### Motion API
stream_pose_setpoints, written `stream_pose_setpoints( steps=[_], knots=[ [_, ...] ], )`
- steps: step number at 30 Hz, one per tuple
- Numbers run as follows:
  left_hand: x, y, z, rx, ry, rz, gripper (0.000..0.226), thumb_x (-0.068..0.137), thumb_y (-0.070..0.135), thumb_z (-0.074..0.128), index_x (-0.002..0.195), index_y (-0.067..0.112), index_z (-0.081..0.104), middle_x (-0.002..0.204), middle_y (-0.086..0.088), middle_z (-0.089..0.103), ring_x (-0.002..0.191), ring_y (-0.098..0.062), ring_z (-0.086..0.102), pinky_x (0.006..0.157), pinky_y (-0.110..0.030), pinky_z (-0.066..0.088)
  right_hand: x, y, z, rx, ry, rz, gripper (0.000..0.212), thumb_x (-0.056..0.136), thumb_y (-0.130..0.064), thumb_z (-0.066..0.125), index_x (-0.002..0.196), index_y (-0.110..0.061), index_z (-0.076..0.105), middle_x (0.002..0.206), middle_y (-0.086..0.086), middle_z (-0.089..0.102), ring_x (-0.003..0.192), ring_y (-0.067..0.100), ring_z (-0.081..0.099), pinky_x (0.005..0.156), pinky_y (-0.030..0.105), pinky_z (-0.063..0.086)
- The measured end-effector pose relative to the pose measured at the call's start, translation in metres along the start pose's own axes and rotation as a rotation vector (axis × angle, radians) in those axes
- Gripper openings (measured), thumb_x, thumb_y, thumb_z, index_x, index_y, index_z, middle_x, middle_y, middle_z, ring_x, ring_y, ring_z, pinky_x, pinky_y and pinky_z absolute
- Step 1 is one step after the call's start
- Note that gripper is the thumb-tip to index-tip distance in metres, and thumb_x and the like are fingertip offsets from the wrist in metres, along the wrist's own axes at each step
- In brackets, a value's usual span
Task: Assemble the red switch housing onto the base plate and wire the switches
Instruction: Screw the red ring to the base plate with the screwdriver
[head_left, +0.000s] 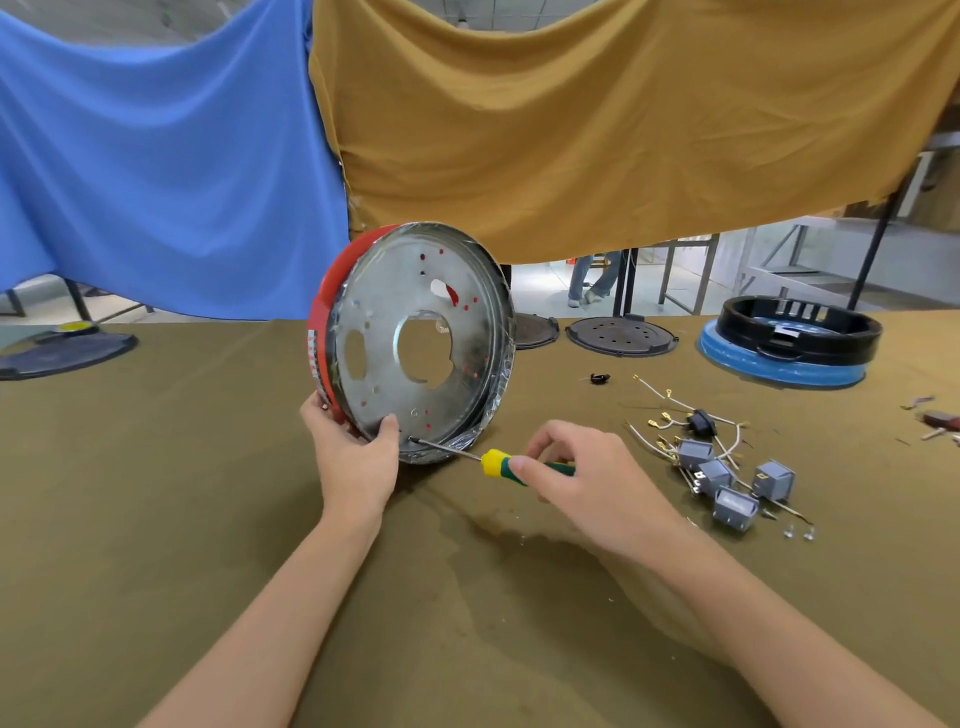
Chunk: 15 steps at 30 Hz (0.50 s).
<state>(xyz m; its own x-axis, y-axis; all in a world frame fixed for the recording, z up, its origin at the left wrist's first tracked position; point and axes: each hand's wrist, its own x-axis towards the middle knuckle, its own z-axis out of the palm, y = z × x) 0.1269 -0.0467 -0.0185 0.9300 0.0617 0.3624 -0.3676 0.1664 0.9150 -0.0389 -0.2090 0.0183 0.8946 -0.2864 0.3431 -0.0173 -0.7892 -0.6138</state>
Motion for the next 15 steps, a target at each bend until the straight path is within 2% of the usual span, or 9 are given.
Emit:
stream_pose_setpoints(
  steps=[2,4,6,8,10,11,13,15],
  knots=[
    [0.001,0.001,0.0,0.008,0.005,0.026,0.058,0.086,-0.008,0.064,0.127,0.02,0.034,0.108,0.02,0.056,0.088,0.018,0.061,0.085,-0.008,0.05,0.0,-0.001,-0.001,0.239,-0.083,0.066,0.013,0.093,-0.036,0.063,0.092,-0.024,0.067,0.073,0.004,0.068,0.05,0.013,0.05,0.049,0.029,0.043],
    [0.002,0.004,-0.002,-0.011,0.012,0.026,0.056,0.086,-0.007,0.065,0.126,0.021,0.037,0.106,0.018,0.058,0.086,0.017,0.062,0.081,-0.006,0.05,0.001,0.001,-0.003,0.532,-0.133,0.19,0.015,0.096,-0.031,0.062,0.1,-0.02,0.071,0.074,0.006,0.066,0.05,0.013,0.051,0.047,0.024,0.043],
    [0.003,0.006,-0.003,-0.061,0.027,-0.01,0.054,0.087,-0.004,0.068,0.127,0.019,0.041,0.107,0.015,0.06,0.085,0.014,0.064,0.074,-0.006,0.05,0.002,0.004,-0.005,0.615,-0.138,0.26,0.024,0.097,-0.037,0.06,0.1,-0.017,0.073,0.076,0.004,0.066,0.054,0.011,0.052,0.05,0.021,0.043],
    [0.005,0.01,-0.005,-0.126,0.042,-0.078,0.05,0.086,0.0,0.07,0.129,0.012,0.047,0.107,0.009,0.065,0.089,0.005,0.068,0.073,-0.013,0.054,0.005,0.007,-0.005,0.67,-0.11,0.296,0.037,0.095,-0.042,0.062,0.1,-0.006,0.072,0.073,0.002,0.062,0.055,0.011,0.05,0.052,0.02,0.041],
    [0.007,0.013,-0.008,-0.206,0.038,-0.188,0.047,0.087,0.002,0.071,0.13,0.01,0.053,0.11,0.002,0.068,0.096,-0.012,0.07,0.076,-0.027,0.06,0.009,0.01,-0.009,0.775,0.007,0.306,0.045,0.09,-0.041,0.067,0.101,0.003,0.066,0.066,-0.003,0.054,0.055,0.01,0.047,0.053,0.021,0.04],
    [0.008,0.014,-0.009,-0.252,0.027,-0.245,0.042,0.088,0.003,0.069,0.127,0.011,0.057,0.111,0.0,0.07,0.094,-0.015,0.071,0.072,-0.032,0.062,0.011,0.012,-0.013,0.799,0.092,0.292,0.045,0.087,-0.042,0.07,0.099,0.002,0.065,0.063,-0.006,0.05,0.055,0.009,0.046,0.053,0.021,0.04],
    [0.009,0.015,-0.012,-0.295,-0.015,-0.328,0.028,0.09,0.005,0.068,0.115,0.015,0.063,0.107,-0.001,0.072,0.085,-0.015,0.073,0.059,-0.032,0.061,0.015,0.017,-0.018,0.719,0.26,0.27,0.038,0.086,-0.043,0.071,0.092,-0.008,0.06,0.062,-0.006,0.047,0.056,0.01,0.046,0.056,0.022,0.044],
    [0.008,0.016,-0.011,-0.299,-0.086,-0.367,0.022,0.09,0.009,0.068,0.11,0.017,0.066,0.101,-0.002,0.075,0.08,-0.016,0.075,0.056,-0.032,0.06,0.018,0.024,-0.018,0.636,0.366,0.291,0.035,0.089,-0.043,0.069,0.089,-0.011,0.055,0.064,-0.003,0.048,0.055,0.011,0.047,0.062,0.027,0.047]
  ],
)
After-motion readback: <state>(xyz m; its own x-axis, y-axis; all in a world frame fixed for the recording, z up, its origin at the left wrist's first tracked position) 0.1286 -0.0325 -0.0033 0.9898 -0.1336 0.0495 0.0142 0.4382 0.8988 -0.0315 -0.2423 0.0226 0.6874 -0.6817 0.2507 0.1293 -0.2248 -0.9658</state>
